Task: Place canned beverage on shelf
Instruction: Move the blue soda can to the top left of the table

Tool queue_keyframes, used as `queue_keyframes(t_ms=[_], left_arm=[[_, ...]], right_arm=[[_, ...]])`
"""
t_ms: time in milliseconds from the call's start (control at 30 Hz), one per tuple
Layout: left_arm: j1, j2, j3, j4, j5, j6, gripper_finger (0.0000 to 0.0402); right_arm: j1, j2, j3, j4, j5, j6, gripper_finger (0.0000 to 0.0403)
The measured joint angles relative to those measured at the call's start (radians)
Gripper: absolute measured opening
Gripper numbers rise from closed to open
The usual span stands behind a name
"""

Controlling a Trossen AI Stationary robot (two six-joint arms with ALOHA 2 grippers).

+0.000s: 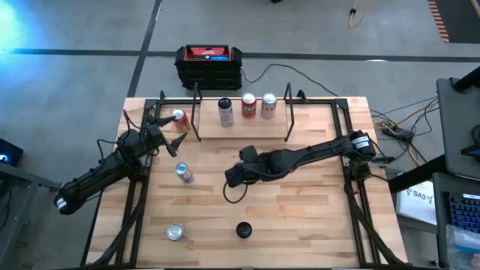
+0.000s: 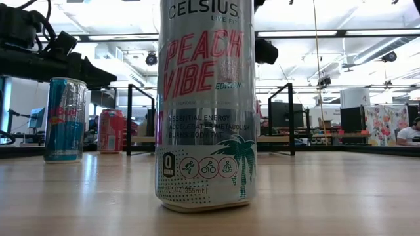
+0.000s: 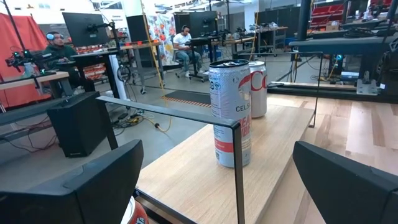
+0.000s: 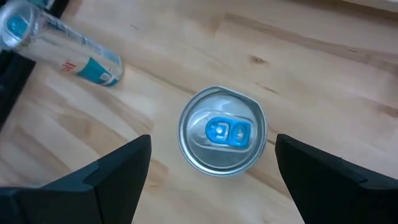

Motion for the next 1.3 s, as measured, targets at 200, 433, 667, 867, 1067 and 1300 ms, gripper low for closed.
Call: queue_keyframes(t_ms=[200,433,667,867,1067,1300], left_arm=[[0.000,0.000,0.000,0.000,0.000,0.000,0.0398],[0.000,0.000,0.000,0.000,0.000,0.000,0.0398],[0.000,0.000,0.000,0.000,0.000,0.000,0.0398],[0.000,0.000,0.000,0.000,0.000,0.000,0.0398],[0.000,0.000,0.000,0.000,0.000,0.000,0.0398],[0.000,0.000,0.000,0.000,0.000,0.000,0.0398]], right_arm=[[0.001,0.001,-0.046,0.029,0.000,-0.005,0.0327],[-0.001,0.002,-0.104,0.121,0.039,-0.051,0.0327],[-0.001,0.002,-0.146,0.182,0.110,-0.065,0.0327],[-0.001,0.002,-0.186,0.261,0.131,-0.065,0.0326],[-0.001,0.002,-0.232,0.359,0.153,-0.067,0.0326],[-0.001,0.002,-0.233,0.359,0.174,-0.077,0.0297]])
